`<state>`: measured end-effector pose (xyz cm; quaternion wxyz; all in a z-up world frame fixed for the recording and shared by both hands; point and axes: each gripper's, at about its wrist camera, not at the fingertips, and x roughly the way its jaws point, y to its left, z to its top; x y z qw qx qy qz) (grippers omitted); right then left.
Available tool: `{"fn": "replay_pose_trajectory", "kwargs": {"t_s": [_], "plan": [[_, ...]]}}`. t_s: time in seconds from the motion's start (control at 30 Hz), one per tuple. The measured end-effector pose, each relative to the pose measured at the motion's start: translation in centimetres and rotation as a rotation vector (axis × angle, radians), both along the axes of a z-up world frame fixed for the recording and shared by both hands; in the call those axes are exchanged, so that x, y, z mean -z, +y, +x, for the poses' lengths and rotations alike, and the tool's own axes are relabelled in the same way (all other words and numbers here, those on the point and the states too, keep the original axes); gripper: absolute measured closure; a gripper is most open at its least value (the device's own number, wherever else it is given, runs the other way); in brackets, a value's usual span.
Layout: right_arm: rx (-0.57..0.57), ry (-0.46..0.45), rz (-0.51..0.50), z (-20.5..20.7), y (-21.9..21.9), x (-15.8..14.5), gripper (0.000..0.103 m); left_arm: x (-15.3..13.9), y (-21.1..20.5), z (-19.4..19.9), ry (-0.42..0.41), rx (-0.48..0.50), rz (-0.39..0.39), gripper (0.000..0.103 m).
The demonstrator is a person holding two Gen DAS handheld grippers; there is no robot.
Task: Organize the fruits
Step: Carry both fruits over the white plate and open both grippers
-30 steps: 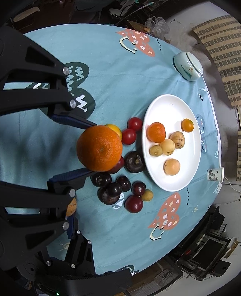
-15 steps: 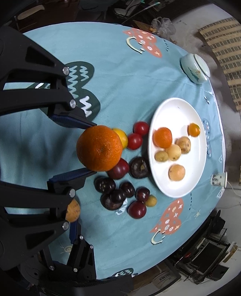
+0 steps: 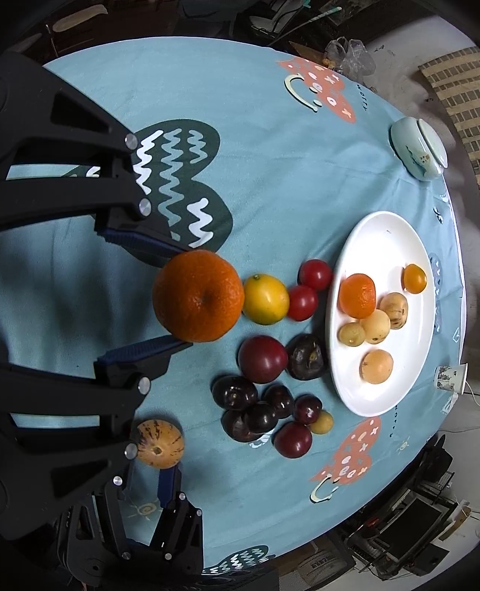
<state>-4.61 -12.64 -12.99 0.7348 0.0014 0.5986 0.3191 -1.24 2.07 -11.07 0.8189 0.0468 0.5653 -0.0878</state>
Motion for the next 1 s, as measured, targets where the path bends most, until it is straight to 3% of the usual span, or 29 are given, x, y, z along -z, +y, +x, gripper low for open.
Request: {"fn": "replay_pose_trajectory", "kwargs": {"t_s": [0.27, 0.53, 0.67, 0.83, 1.0], "plan": [[0.007, -0.059, -0.003, 1.6, -0.1, -1.5, 0.064, -1.3, -0.5, 3.0, -0.026, 0.005, -0.043, 0.059], [0.133, -0.239, -0.003, 9.6, -1.3, -5.7, 0.065, -4.3, -1.5, 11.3, -0.119, -0.036, -0.086, 0.059], [0.181, -0.258, -0.032, 14.7, -1.1, -5.5, 0.065, -3.1, -2.0, 16.1, -0.088, -0.096, -0.067, 0.059], [0.219, -0.262, -0.075, 19.6, -0.9, -4.2, 0.064, -1.6, -2.0, 19.2, -0.074, -0.132, -0.074, 0.061], [0.227, -0.244, -0.130, 23.2, -0.3, -2.6, 0.062, -1.1, -2.0, 20.8, -0.072, -0.141, -0.065, 0.052]]}}
